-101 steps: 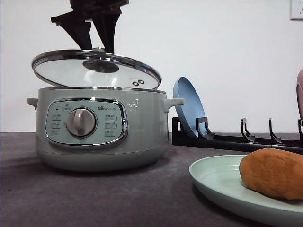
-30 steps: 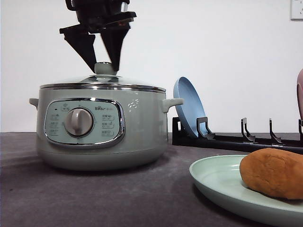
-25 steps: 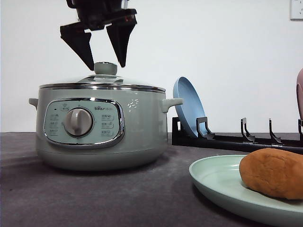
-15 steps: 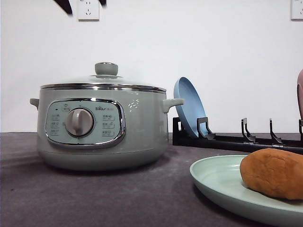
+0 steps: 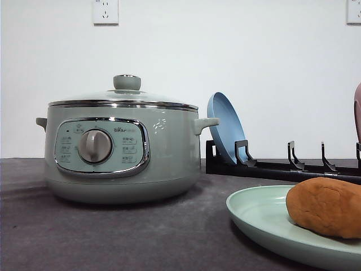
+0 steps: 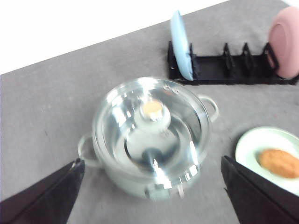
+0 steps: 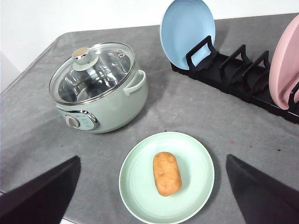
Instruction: Transfer potato from steamer to green plate
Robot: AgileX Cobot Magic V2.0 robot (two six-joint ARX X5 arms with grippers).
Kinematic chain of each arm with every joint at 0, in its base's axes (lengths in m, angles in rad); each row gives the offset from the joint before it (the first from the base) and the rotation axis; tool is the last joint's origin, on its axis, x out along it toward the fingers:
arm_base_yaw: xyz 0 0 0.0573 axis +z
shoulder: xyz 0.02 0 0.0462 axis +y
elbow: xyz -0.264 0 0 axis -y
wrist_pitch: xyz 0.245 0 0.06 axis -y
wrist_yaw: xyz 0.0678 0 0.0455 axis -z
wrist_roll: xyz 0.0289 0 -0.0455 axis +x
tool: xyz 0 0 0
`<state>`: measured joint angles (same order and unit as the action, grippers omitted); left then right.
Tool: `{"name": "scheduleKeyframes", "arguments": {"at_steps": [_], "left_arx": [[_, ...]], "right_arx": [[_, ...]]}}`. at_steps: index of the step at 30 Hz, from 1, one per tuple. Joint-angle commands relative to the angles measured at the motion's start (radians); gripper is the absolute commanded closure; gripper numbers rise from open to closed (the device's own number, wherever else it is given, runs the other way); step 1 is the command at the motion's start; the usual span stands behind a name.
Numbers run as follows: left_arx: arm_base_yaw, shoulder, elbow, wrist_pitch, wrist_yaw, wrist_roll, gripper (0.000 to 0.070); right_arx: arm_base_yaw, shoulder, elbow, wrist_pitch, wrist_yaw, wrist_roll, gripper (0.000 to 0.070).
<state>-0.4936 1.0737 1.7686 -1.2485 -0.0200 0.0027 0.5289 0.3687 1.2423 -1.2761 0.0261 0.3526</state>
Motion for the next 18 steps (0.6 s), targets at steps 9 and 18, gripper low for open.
{"name": "scheduleKeyframes", "arguments": {"at_steps": [9, 18], "left_arx": [[-0.007, -0.489, -0.489, 0.203, 0.003, -0.081, 0.0095], [-0.007, -0.613, -0.572, 0.219, 0.002, -0.099, 0.0095]], "right_arx": [[0.005, 0.001, 0.016, 0.019, 0.001, -0.078, 0.007], [0.005, 0.001, 0.016, 0.047, 0.001, -0.079, 0.007]]}}
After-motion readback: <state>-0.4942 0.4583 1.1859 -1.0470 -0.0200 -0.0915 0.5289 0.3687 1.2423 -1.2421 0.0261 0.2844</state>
